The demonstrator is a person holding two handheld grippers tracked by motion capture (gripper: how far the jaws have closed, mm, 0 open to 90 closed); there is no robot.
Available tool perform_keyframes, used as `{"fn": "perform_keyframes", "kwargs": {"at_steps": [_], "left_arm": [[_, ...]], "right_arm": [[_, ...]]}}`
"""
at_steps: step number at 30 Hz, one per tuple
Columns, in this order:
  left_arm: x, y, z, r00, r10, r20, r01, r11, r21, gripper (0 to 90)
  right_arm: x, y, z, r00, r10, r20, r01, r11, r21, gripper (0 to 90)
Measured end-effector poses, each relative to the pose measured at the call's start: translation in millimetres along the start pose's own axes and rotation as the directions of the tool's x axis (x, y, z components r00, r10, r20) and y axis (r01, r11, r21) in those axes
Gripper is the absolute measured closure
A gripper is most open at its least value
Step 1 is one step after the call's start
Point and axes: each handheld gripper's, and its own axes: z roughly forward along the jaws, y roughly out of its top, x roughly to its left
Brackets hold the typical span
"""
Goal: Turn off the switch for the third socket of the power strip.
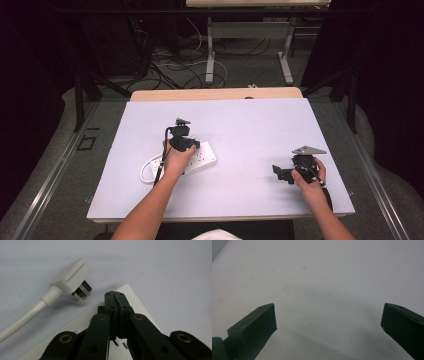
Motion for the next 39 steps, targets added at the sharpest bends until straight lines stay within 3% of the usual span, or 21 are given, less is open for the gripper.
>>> {"fn": "perform_keyframes", "kwargs": {"at_steps": [24,39], "left_arm": [[-2.0,-0.6,0.7,0.9997,0.024,-0.001,-0.024,0.9997,-0.006,89.8],[-1.9,-0.4,0.0,0.9994,0.033,-0.009,-0.034,0.9993,-0.015,85.1]], "right_arm": [[-1.7,-0.2,-0.5,1.0,0.009,0.003,-0.009,1.0,-0.001,0.0],[-1.9,0.0,-0.2,1.0,0.008,0.005,-0.008,1.0,-0.002,0.0]]}}
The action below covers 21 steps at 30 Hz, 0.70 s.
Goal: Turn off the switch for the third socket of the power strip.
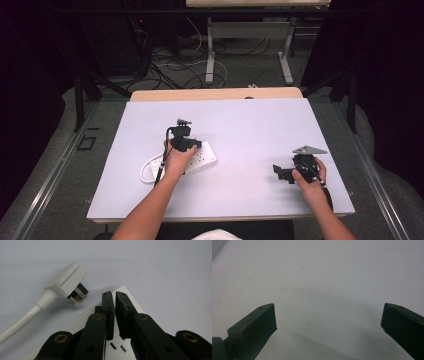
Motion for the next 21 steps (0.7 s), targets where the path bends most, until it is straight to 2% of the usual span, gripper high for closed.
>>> {"fn": "perform_keyframes", "kwargs": {"at_steps": [8,14,17,20,21], "left_arm": [[-0.4,-0.2,-0.1,0.9999,0.012,-0.001,-0.012,0.9997,-0.019,80.9],[0.1,0.5,-2.2,0.9988,0.048,0.005,-0.048,0.9985,-0.026,78.3],[-0.9,0.3,-2.6,0.9988,0.048,0.011,-0.048,0.998,-0.042,76.9],[-0.5,0.7,-4.4,0.9976,0.066,0.022,-0.065,0.997,-0.043,75.0],[-1.1,0.4,-4.2,0.9977,0.066,0.019,-0.064,0.9963,-0.058,74.3]], "right_arm": [[0.1,-0.2,-0.3,1.0,0.001,-0.001,-0.001,1.0,0.001,0.0],[0.0,-0.3,-0.4,1.0,0.001,0.002,-0.001,1.0,0.001,0.0],[0.1,-0.3,-0.2,1.0,0.004,0.001,-0.004,1.0,0.0,0.0],[0.2,-0.3,-0.3,1.0,0.006,0.001,-0.006,1.0,0.001,0.0],[-0.1,-0.3,-0.2,1.0,0.005,0.001,-0.005,1.0,0.0,0.0]]}}
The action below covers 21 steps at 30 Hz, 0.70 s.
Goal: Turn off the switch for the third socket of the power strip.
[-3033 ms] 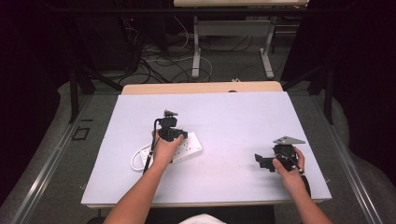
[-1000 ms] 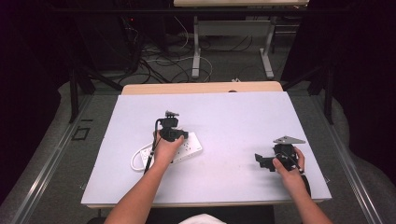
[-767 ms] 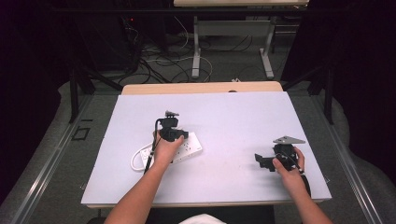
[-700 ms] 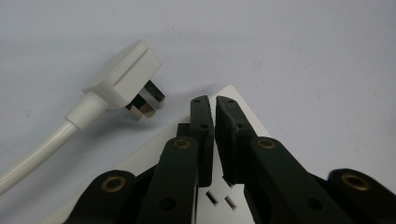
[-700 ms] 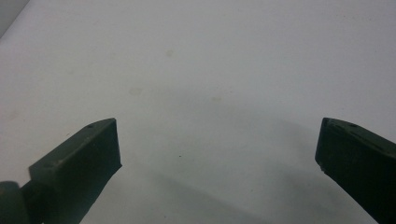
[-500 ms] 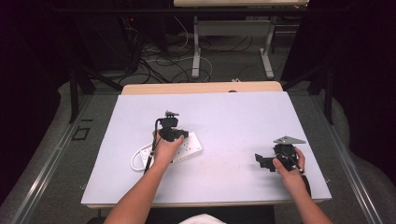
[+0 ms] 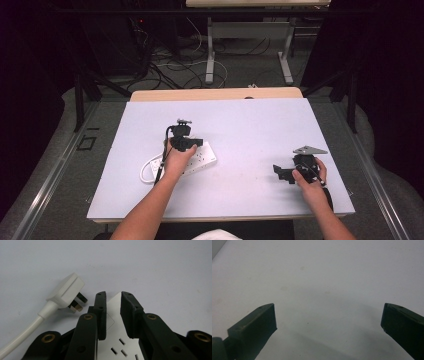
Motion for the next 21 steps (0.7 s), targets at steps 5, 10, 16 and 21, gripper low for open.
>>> {"fn": "perform_keyframes", "kwargs": {"at_steps": [5,10,16,21], "left_arm": [[-0.7,0.5,-2.6,0.9998,0.018,0.013,-0.017,0.9997,-0.016,71.6],[-2.7,0.3,-5.5,0.9993,0.035,0.014,-0.034,0.9988,-0.035,68.8],[-4.8,0.6,-9.9,0.9977,0.067,0.016,-0.065,0.9959,-0.062,65.1],[-7.5,0.3,-13.1,0.9955,0.093,0.015,-0.092,0.9921,-0.085,60.4]], "right_arm": [[0.3,0.0,0.1,1.0,0.003,0.0,-0.003,1.0,0.001,0.0],[0.0,-0.1,0.1,1.0,0.001,0.001,-0.001,1.0,0.0,0.0],[0.0,-0.1,0.2,1.0,0.001,0.001,-0.001,1.0,0.0,0.0],[-0.1,-0.1,0.0,1.0,0.001,0.001,-0.001,1.0,-0.001,0.0]]}}
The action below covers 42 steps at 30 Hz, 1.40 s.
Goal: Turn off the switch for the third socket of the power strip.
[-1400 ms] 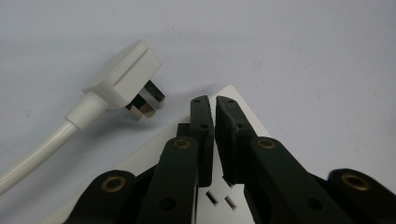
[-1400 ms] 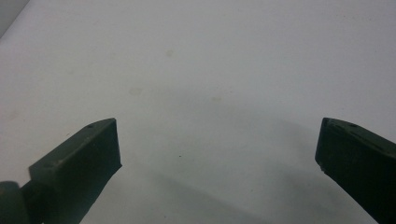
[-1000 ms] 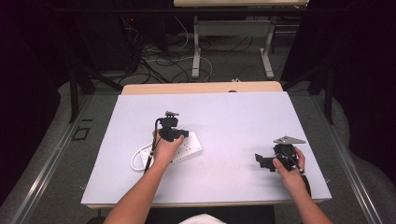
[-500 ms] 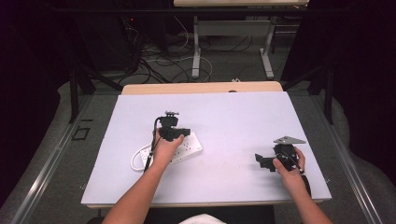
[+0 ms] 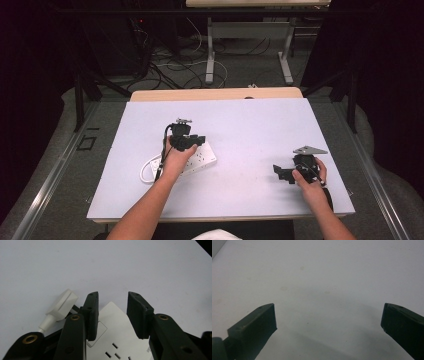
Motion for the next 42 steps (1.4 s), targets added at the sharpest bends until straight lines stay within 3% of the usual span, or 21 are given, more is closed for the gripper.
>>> {"fn": "perform_keyframes", "kwargs": {"at_steps": [10,17,23,31,37,42], "left_arm": [[-5.4,-0.3,-7.7,0.9991,0.043,-0.007,-0.043,0.9985,-0.034,49.7],[-8.0,-1.5,-14.6,0.9949,0.096,-0.03,-0.097,0.9938,-0.053,42.2],[-10.8,-3.3,-20.7,0.9867,0.155,-0.048,-0.158,0.9852,-0.066,36.8],[-14.4,-6.1,-25.8,0.9665,0.248,-0.064,-0.252,0.966,-0.058,30.6],[-17.8,-7.6,-29.5,0.9559,0.282,-0.083,-0.288,0.9551,-0.071,28.8],[-18.4,-9.4,-32.9,0.9601,0.271,-0.069,-0.275,0.9589,-0.068,28.1]], "right_arm": [[0.2,0.0,0.0,1.0,0.001,0.0,-0.001,1.0,0.001,0.0],[0.0,0.0,-0.3,1.0,-0.001,-0.001,0.001,1.0,0.0,0.0],[-0.3,-0.1,-0.6,1.0,-0.003,-0.002,0.003,1.0,-0.001,0.0],[-0.1,-0.1,-0.6,1.0,-0.003,-0.001,0.003,1.0,0.0,0.0],[0.3,-0.1,-0.7,1.0,-0.001,-0.002,0.001,1.0,0.002,0.0],[-0.2,-0.2,-0.8,1.0,-0.005,-0.002,0.005,1.0,0.001,0.0]]}}
